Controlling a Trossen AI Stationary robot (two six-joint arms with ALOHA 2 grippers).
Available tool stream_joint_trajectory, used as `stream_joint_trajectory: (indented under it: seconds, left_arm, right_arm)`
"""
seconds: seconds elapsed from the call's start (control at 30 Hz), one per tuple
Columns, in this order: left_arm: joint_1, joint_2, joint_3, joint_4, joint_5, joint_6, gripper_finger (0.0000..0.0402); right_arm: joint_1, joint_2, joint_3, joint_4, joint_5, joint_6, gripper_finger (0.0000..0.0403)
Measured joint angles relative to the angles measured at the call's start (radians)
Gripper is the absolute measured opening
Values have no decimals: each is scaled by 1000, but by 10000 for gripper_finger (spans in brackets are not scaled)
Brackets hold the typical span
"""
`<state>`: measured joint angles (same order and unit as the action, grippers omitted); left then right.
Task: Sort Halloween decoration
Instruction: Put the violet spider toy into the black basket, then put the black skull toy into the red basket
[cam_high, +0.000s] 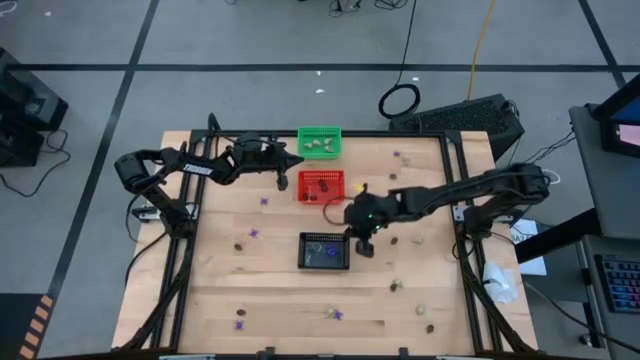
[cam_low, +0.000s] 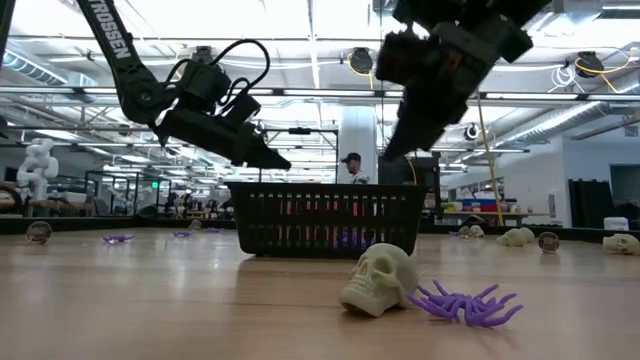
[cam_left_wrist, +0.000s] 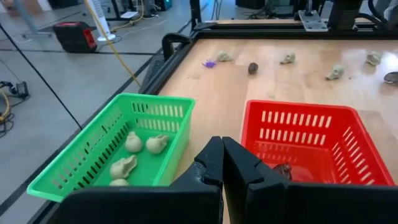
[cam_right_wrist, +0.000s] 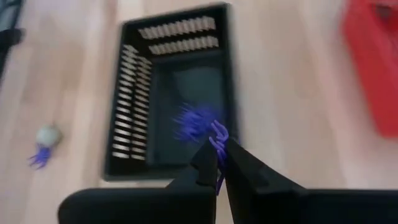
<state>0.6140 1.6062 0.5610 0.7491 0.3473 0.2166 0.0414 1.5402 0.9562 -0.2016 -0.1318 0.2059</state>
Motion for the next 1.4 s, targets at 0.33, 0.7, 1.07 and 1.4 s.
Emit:
stream_joint_trajectory:
  seconds: [0.33, 0.7, 1.07, 1.4]
  left_arm:
    - [1, 0, 0, -4, 0, 0, 0]
    - [1, 0, 0, -20, 0, 1, 0]
    - [1, 0, 0, -25, 0, 4, 0]
    - [1, 0, 0, -38, 0, 6, 0]
  right_arm:
    - [29, 218, 184, -86, -26, -39, 2]
    - [31, 321, 315, -188, -29, -92, 40]
    - [39, 243, 315, -241, -25, -87, 127]
    - [147, 52, 276, -668, 129, 57, 96]
